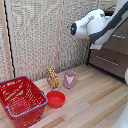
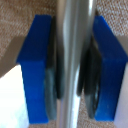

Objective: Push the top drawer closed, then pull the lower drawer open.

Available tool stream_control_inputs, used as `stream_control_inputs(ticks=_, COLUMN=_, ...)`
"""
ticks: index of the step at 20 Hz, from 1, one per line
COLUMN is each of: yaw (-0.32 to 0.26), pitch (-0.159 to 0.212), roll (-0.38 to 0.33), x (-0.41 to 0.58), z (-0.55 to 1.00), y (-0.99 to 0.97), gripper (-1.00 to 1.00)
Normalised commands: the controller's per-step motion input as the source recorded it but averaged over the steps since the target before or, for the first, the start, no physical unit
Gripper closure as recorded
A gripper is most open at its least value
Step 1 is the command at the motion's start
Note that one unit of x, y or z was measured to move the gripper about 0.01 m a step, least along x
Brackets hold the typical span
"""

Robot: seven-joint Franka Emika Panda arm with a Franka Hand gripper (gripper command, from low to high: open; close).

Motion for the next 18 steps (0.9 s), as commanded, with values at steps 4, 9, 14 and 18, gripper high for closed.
stream_control_inputs(ticks=4, yaw=0.037, pitch=-0.018, roll=0.000, x=-0.225, z=0.05, y=-0.94, gripper=1.00)
stream_control_inputs(ticks=9, yaw=0.079, pitch=-0.019, roll=-0.023, x=-0.251, z=0.00, y=-0.54, gripper=-1.00)
stream_control_inputs(ticks=14, yaw=0.064, pitch=-0.063, roll=-0.087, x=-0.166, z=0.04, y=0.01, gripper=-1.00)
stream_control_inputs(ticks=18, yaw=0.025, pitch=-0.033, roll=-0.033, x=-0.029, z=0.00, y=0.28, gripper=-1.00)
